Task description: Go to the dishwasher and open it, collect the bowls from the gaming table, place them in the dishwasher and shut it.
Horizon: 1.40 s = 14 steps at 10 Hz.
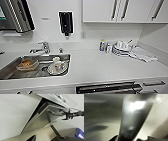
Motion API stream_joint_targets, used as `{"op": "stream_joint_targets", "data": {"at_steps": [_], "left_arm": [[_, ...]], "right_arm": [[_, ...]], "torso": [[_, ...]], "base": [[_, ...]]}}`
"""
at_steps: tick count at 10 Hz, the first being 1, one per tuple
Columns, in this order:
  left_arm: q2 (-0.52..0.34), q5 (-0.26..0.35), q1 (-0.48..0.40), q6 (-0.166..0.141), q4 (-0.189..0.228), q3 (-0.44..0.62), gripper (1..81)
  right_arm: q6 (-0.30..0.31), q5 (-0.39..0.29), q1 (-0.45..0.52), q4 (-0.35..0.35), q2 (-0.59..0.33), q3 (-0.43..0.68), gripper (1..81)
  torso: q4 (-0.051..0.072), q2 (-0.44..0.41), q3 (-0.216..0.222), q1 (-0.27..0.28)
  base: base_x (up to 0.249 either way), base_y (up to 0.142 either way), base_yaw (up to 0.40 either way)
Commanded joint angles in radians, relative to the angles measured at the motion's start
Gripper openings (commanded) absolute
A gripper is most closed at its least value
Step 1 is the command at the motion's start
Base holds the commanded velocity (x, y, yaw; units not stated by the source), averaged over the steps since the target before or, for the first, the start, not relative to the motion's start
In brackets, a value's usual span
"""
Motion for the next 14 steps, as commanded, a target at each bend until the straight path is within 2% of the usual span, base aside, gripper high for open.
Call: {"op": "stream_joint_targets", "data": {"at_steps": [1, 6, 10, 12, 14], "left_arm": [[-0.057, 0.01, -0.058, 0.005, 0.02, 0.024, 81.1], [-0.057, 0.011, -0.052, 0.005, 0.023, 0.023, 81.1], [-0.052, 0.009, -0.052, 0.005, 0.026, 0.023, 81.1], [-0.052, 0.009, -0.052, 0.005, 0.029, 0.023, 81.1], [-0.054, 0.011, -0.052, 0.005, 0.031, 0.024, 81.1]], "right_arm": [[-0.012, -0.205, 0.04, -0.02, -0.032, 0.018, 81.1], [-0.012, -0.187, -0.007, -0.028, -0.026, 0.037, 81.1], [-0.017, -0.135, -0.09, -0.028, -0.027, 0.017, 81.1], [-0.008, -0.051, -0.15, -0.015, -0.011, -0.001, 81.1], [0.014, 0.051, -0.207, 0.04, 0.026, -0.041, 81.1]], "torso": [[0.0, 0.0, 0.0, 0.0], [0.0, 0.0, 0.0, 0.001], [0.0, 0.0, 0.0, 0.0], [0.0, 0.0, 0.0, 0.0], [0.0, 0.0, 0.0, 0.0]], "base": [[-0.09, 0.0, 0.0], [-0.087, 0.0, 0.0], [-0.017, 0.0, 0.0], [0.0, 0.0, 0.0], [0.0, 0.0, 0.0]]}}
